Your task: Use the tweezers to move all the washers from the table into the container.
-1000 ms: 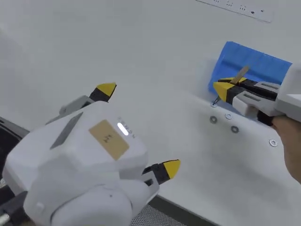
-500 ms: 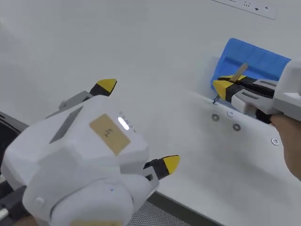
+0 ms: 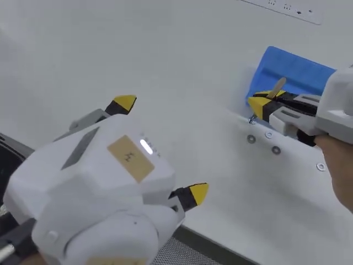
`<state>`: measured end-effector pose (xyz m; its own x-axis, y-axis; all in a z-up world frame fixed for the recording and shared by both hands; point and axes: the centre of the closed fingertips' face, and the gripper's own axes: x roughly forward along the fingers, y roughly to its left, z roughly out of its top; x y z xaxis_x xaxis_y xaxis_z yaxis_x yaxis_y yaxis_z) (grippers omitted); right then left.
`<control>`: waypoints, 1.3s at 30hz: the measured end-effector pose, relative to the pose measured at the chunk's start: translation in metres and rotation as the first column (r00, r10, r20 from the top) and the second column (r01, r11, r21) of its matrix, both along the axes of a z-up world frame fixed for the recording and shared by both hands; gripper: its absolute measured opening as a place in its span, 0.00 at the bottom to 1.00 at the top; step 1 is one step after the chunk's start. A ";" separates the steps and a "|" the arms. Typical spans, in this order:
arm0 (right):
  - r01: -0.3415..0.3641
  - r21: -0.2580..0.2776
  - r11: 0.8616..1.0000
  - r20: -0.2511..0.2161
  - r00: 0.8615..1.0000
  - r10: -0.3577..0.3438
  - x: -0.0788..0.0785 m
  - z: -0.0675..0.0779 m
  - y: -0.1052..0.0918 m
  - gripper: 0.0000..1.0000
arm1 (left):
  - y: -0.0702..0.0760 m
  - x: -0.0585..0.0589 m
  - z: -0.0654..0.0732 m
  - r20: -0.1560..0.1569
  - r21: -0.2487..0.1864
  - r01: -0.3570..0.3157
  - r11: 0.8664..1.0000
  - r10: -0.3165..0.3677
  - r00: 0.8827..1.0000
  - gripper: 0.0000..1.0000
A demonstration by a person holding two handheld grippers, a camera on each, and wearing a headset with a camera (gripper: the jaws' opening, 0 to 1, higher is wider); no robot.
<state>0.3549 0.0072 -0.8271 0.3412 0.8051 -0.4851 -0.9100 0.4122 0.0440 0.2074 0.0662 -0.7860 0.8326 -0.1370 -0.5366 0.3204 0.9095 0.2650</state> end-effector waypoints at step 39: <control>0.087 0.150 0.985 0.044 0.995 -0.094 0.035 0.071 -0.004 0.02 | -0.007 -0.001 -0.001 -0.009 -0.038 0.021 0.999 -0.022 1.000 0.92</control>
<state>0.3900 0.0030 -0.7558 0.4371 0.8313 -0.3435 -0.8719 0.4854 0.0652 0.2061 0.0595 -0.7865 0.8243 -0.1754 -0.5384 0.3422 0.9118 0.2269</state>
